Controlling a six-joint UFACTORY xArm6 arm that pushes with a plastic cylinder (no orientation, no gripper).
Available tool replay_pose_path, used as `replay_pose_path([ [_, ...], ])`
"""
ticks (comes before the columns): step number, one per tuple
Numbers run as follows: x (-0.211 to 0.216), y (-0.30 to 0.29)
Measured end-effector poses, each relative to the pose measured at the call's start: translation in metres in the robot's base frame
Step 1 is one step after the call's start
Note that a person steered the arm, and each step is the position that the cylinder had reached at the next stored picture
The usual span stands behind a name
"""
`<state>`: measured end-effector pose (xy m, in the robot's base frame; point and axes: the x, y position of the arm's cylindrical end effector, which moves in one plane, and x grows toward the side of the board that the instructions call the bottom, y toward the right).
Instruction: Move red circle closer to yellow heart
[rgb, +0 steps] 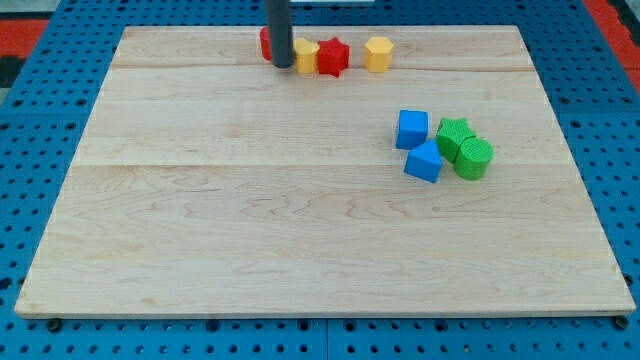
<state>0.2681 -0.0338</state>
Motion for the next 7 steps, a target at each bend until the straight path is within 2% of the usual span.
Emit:
replay_pose_path([
  [2,0.000,-0.016],
  [4,-0.004,0.037],
  [5,0.017,-0.018],
  [6,-0.022,-0.139],
  [7,-0.077,-0.134],
])
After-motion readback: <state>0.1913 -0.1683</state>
